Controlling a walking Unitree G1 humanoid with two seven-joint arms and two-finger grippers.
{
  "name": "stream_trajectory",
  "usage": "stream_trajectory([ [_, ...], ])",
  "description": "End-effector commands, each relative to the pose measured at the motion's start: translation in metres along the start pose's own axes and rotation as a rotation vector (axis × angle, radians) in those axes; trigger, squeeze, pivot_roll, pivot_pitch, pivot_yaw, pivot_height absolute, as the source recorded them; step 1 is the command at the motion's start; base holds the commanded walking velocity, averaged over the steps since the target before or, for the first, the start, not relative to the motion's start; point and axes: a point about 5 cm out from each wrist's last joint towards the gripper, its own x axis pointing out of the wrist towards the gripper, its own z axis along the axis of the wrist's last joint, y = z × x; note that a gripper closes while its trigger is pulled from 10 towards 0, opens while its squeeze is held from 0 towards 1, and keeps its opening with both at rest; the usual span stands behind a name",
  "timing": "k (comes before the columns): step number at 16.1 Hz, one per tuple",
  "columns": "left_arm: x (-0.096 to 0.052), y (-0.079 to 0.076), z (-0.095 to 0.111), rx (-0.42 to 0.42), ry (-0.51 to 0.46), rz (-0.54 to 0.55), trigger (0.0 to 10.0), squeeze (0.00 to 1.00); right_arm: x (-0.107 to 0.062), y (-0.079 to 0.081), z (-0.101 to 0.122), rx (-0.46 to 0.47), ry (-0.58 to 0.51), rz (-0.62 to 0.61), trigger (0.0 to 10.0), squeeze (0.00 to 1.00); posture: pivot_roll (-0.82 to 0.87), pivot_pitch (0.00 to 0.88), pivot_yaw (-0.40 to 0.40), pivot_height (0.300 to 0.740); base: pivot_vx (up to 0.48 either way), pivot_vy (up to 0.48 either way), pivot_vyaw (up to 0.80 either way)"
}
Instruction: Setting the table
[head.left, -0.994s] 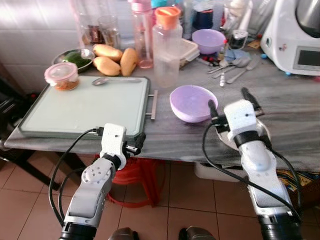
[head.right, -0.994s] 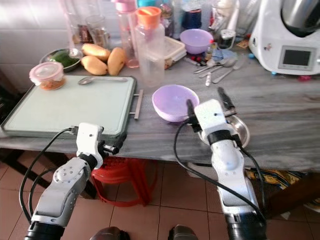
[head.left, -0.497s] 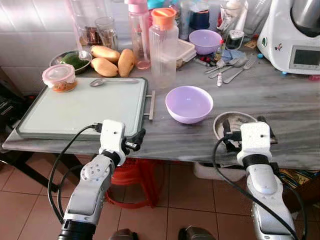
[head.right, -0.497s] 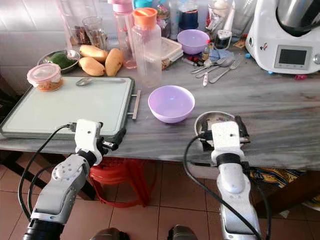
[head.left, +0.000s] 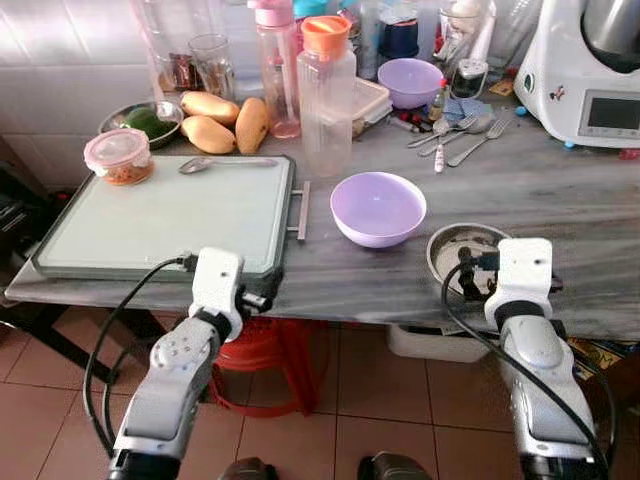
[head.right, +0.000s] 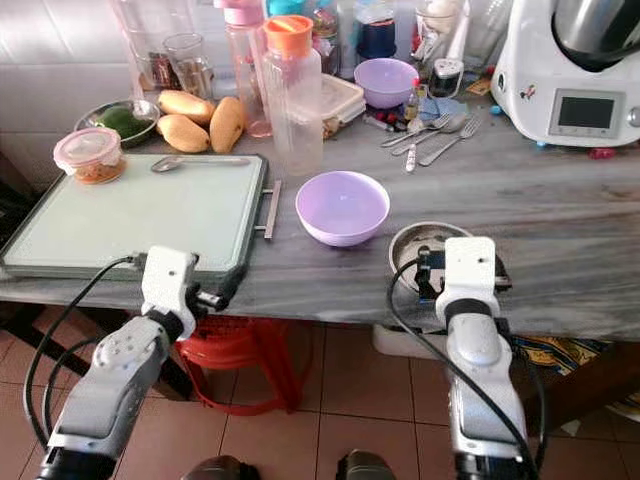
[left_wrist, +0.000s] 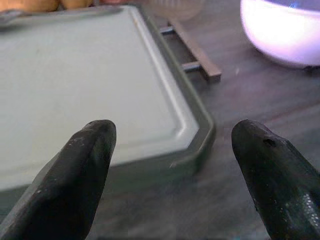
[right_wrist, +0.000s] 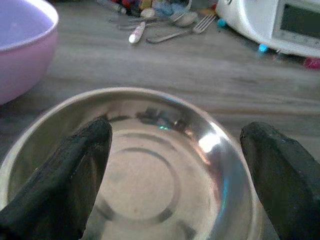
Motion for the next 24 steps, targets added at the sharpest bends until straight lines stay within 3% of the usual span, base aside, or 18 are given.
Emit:
stream_trajectory([
  [1, -0.003, 0.004, 0.004, 0.017, -0.006, 0.003, 10.0, 0.0, 0.002, 0.001, -0.002, 0.012, 0.033, 0.016, 10.0, 0.0, -0.01, 0.024, 0.058, 0.74, 0.0, 0.0, 0.0],
  [4, -0.003, 0.004, 0.005, 0.02, -0.002, 0.001, 10.0, 0.0, 0.007, 0.0, -0.009, 0.084, 0.13, 0.024, 10.0, 0.0, 0.0, 0.03, 0.059, 0.74, 0.0, 0.0, 0.0],
  [8, -0.004, 0.004, 0.005, 0.025, 0.005, -0.004, 10.0, 0.0, 0.008, 0.003, -0.013, 0.12, 0.182, 0.063, 10.0, 0.0, 0.0, 0.035, 0.061, 0.74, 0.0, 0.0, 0.0],
  [13, -0.004, 0.003, 0.005, 0.025, 0.012, -0.004, 10.0, 0.0, 0.014, 0.017, -0.006, 0.165, 0.199, 0.173, 10.0, 0.0, 0.0, 0.037, 0.058, 0.74, 0.0, 0.0, 0.0],
  [17, -0.004, 0.004, 0.004, 0.021, 0.013, 0.001, 10.0, 0.0, 0.017, 0.018, 0.001, 0.177, 0.191, 0.197, 10.0, 0.0, 0.0, 0.039, 0.054, 0.74, 0.0, 0.0, 0.0],
  [22, -0.003, 0.003, 0.004, 0.019, 0.012, -0.002, 10.0, 0.0, 0.008, 0.018, 0.014, 0.183, 0.151, 0.2, 10.0, 0.0, -0.02, 0.034, 0.054, 0.74, 0.0, 0.0, 0.0],
  [24, -0.001, 0.002, 0.004, 0.022, 0.012, -0.005, 10.0, 0.0, -0.008, 0.026, 0.016, 0.212, 0.159, 0.214, 10.0, 0.0, -0.02, 0.03, 0.054, 0.74, 0.0, 0.0, 0.0],
])
